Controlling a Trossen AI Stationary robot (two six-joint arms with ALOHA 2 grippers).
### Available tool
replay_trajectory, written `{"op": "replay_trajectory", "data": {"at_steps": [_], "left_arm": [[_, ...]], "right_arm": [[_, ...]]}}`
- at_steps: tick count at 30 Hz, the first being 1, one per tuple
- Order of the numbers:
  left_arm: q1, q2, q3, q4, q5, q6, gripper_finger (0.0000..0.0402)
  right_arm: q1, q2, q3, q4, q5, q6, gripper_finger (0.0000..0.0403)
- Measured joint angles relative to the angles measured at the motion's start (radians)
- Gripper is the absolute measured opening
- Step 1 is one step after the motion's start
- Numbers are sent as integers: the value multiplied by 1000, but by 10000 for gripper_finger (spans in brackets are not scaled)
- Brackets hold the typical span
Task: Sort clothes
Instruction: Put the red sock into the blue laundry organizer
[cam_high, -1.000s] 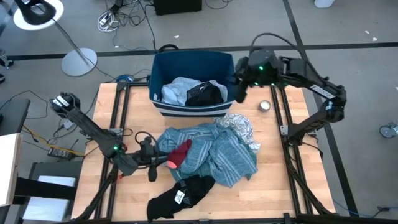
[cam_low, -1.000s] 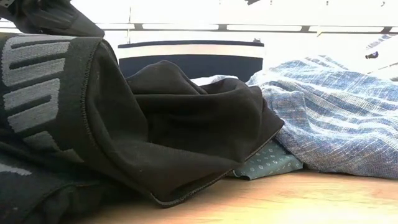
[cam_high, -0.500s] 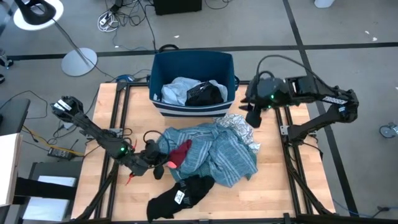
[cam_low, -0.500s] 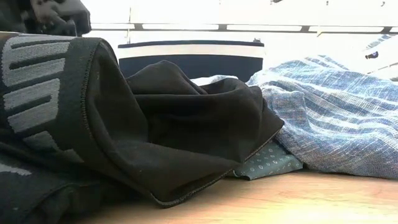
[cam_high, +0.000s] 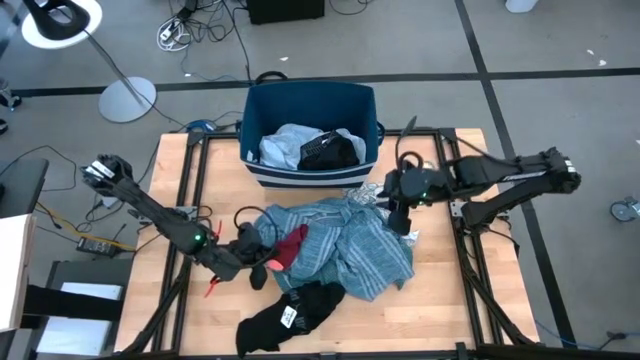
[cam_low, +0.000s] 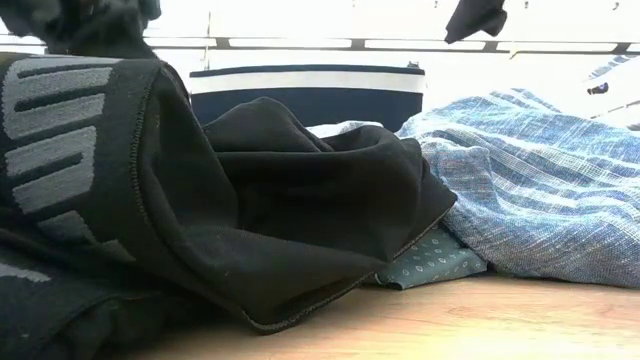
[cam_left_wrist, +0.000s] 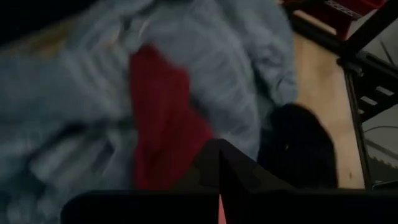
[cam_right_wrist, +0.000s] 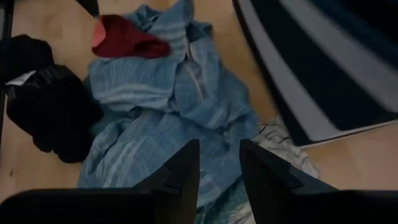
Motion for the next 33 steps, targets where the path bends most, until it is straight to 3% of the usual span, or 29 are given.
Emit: {"op": "replay_trajectory", "data": {"at_steps": [8,14,19,26,33], "left_arm": [[1,-40,195,-271,-20,61,1],[2,-40,204,-249,-12,47,15],[7,-40,204,-322,-24,-38,53],[13,-39,203,-425,-81,-44,126],[37,-2,203,-486,-18,-186,131]], "right_arm": [[50,0,-167,199,1,33,114],[86,0,-292,441,11,52,114],[121,1,-387,611,12,47,113],[123,1,-391,643,12,40,113],[123,1,-391,645,7,8,113]]}}
